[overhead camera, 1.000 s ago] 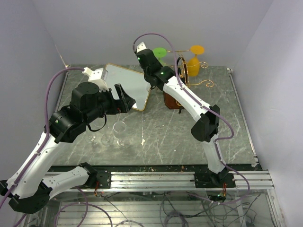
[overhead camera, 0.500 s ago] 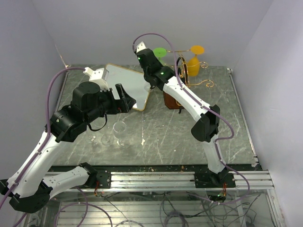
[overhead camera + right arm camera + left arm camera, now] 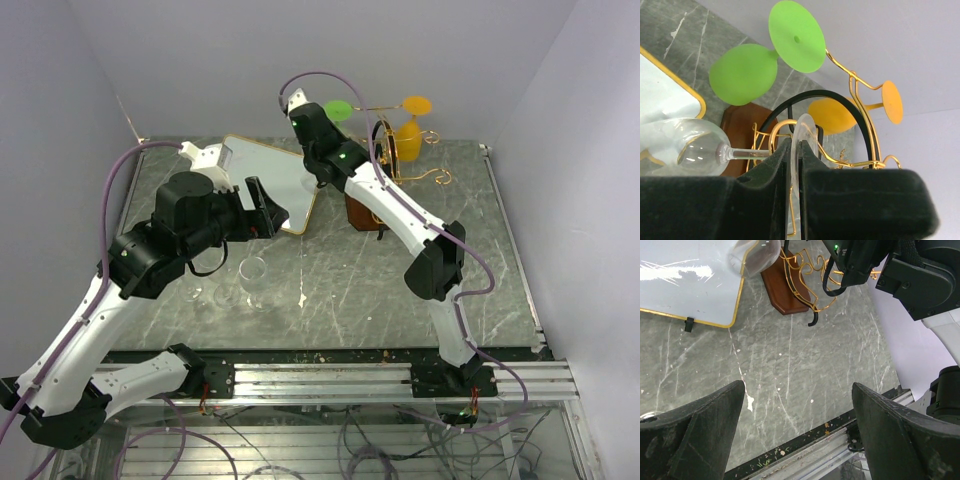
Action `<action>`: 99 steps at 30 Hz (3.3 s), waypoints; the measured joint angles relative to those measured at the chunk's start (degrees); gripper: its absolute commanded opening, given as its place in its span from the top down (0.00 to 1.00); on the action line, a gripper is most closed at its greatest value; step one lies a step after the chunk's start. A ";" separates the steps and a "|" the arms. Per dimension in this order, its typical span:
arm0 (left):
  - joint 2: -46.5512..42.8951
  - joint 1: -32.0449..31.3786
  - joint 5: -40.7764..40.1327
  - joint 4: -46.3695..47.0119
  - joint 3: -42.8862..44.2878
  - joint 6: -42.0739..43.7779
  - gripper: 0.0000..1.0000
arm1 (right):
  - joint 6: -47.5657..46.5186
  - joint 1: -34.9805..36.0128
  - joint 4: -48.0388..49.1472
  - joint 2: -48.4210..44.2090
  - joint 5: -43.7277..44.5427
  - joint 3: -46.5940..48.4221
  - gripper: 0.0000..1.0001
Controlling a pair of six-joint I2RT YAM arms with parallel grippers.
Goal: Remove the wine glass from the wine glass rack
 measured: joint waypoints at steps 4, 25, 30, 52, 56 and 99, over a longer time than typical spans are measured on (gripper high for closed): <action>0.09 0.00 0.00 0.00 0.00 0.02 0.02 | -0.92 -0.15 0.55 -0.11 0.07 -0.22 1.00; 0.09 0.00 0.04 0.02 0.00 0.02 0.02 | -7.19 -1.11 5.25 -0.39 -1.53 -0.59 1.00; 0.17 0.00 0.07 0.04 0.00 0.02 0.02 | -8.28 -1.36 5.68 -0.52 -3.15 -0.85 1.00; 1.46 0.00 0.83 0.87 -0.02 0.04 0.02 | -12.35 -1.68 10.47 -1.70 -7.15 -2.82 1.00; 1.46 0.00 0.83 0.87 -0.02 0.04 0.02 | -13.09 -1.73 10.99 -1.70 -6.12 -2.82 1.00; 1.49 0.00 2.51 2.21 -0.02 -0.61 0.02 | -7.17 -3.74 5.03 -8.76 -6.47 -9.05 1.00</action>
